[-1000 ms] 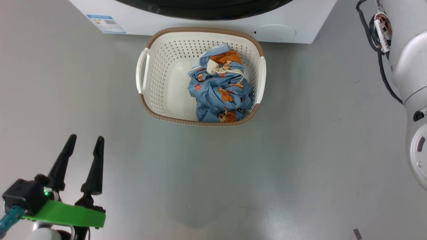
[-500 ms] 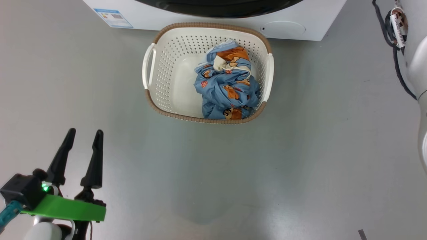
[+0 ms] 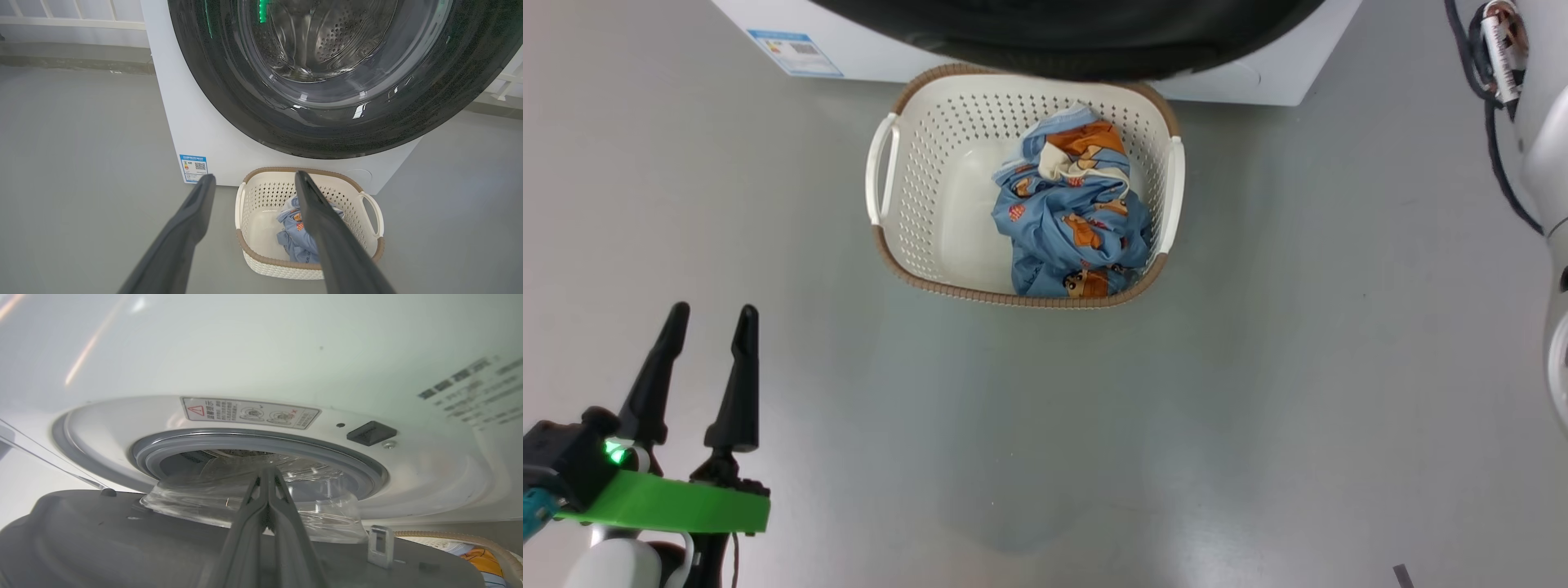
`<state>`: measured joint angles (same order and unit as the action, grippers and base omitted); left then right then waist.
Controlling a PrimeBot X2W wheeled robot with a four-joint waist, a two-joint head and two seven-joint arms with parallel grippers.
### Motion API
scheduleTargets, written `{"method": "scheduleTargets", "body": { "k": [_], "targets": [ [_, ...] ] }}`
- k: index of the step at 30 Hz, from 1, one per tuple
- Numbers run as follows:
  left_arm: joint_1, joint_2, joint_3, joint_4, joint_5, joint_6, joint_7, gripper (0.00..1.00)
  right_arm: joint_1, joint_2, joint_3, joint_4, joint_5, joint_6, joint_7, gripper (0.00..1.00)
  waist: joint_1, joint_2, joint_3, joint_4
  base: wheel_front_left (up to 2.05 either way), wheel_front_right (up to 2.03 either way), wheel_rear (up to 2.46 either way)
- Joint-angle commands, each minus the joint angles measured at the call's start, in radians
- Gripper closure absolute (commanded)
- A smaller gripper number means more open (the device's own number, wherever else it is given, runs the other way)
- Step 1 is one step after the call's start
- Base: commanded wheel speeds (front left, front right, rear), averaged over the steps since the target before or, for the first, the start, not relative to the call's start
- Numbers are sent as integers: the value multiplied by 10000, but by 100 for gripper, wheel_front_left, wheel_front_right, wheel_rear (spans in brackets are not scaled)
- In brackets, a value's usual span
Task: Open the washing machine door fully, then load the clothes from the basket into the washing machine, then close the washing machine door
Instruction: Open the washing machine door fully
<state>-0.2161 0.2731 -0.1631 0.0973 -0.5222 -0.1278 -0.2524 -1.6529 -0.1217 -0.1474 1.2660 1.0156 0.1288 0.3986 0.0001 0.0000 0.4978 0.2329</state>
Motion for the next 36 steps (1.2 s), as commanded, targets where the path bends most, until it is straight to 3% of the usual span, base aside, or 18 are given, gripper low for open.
{"method": "scheduleTargets", "body": {
  "k": [1,13,25,36],
  "targets": [
    [-214,351,458,-256,82,-29,-94,0,122,715,162,-337,194,19,275,100,0,0,-89,-35,0,0,0],
    [172,274,530,-419,393,-29,-94,0,1808,715,794,-1361,1192,19,1780,100,0,0,-935,-143,0,0,0],
    [692,191,445,-557,742,-29,-94,0,4218,715,1083,-3670,2078,19,3042,100,0,0,-1825,-310,0,0,0],
    [878,160,472,-531,923,-29,-94,0,5965,715,1506,-5044,2741,19,4072,100,0,0,-2254,-472,0,0,0]
  ]
}}
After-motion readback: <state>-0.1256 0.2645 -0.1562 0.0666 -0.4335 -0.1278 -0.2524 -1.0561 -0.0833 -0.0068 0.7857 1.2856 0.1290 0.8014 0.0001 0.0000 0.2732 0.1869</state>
